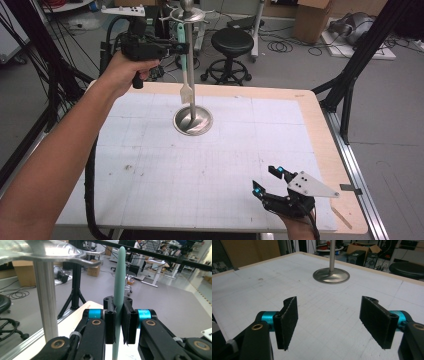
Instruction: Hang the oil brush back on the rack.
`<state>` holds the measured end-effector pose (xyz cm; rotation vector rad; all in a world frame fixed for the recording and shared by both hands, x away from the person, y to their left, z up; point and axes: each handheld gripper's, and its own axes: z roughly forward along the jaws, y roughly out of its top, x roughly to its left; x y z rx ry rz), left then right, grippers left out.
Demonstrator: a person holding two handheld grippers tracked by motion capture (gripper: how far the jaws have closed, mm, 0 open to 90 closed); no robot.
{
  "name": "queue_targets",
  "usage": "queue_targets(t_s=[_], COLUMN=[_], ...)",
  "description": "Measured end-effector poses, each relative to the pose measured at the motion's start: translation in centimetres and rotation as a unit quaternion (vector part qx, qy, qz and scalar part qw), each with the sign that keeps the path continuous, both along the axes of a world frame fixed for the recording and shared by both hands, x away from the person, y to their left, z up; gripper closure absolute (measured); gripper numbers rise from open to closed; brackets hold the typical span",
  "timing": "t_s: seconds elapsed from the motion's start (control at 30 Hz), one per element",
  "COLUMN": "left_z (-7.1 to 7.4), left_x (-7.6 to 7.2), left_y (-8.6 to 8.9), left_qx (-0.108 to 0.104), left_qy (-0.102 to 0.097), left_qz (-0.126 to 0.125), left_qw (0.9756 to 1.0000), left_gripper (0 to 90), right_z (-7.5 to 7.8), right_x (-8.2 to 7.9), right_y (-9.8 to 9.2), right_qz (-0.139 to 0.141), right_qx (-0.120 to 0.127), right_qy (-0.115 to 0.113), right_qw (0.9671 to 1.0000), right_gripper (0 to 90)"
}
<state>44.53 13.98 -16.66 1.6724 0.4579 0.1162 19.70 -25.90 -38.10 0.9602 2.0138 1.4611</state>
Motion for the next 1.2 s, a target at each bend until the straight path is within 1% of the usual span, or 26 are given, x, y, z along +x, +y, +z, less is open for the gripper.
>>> queue_targets(t_s=[0.1, 0.2, 0.3, 0.47, 0.6, 0.63, 0.87, 1.07, 1.2], left_z=[-0.2, -0.2, -0.2, -0.3, -0.2, -0.2, -0.1, 0.1, 0.0], left_x=[0.4, 0.6, 0.9, 1.2, 1.1, 1.0, 1.3, 1.3, 1.3], left_y=[0.3, 0.5, 0.4, 0.2, -0.1, -0.3, -0.8, -0.9, -1.0], left_qx=[-0.001, -0.007, 0.000, 0.000, 0.000, 0.004, 0.008, 0.002, 0.006], left_qy=[0.005, 0.005, 0.006, 0.011, 0.008, 0.008, 0.012, 0.008, 0.008], left_qz=[0.006, 0.008, 0.006, 0.001, -0.004, -0.005, -0.008, -0.011, -0.018], left_qw=[1.0000, 0.9999, 1.0000, 0.9999, 1.0000, 1.0000, 0.9999, 0.9999, 0.9998], left_gripper=[82.6, 82.6, 82.6, 82.7, 82.8, 82.9, 82.8, 82.9, 82.9], right_z=[-0.1, 0.0, -0.1, 0.0, 0.0, 0.0, 0.0, 0.0, -0.1], right_x=[0.1, 0.1, 0.1, 0.0, 0.0, -0.1, -0.2, -0.2, -0.1], right_y=[0.1, 0.0, -0.2, -0.3, -0.2, -0.1, 0.0, 0.0, 0.0], right_qz=[0.003, 0.003, 0.001, 0.001, 0.004, 0.005, 0.007, 0.009, 0.009], right_qx=[-0.003, -0.001, -0.002, 0.000, -0.001, -0.002, -0.002, -0.007, -0.007], right_qy=[-0.001, -0.002, -0.002, -0.001, -0.003, -0.004, -0.003, -0.003, -0.002], right_qw=[1.0000, 1.0000, 1.0000, 1.0000, 1.0000, 1.0000, 1.0000, 0.9999, 0.9999], right_gripper=[29.9, 29.9, 29.9, 29.9, 29.9, 29.9, 30.1, 30.2, 30.3])
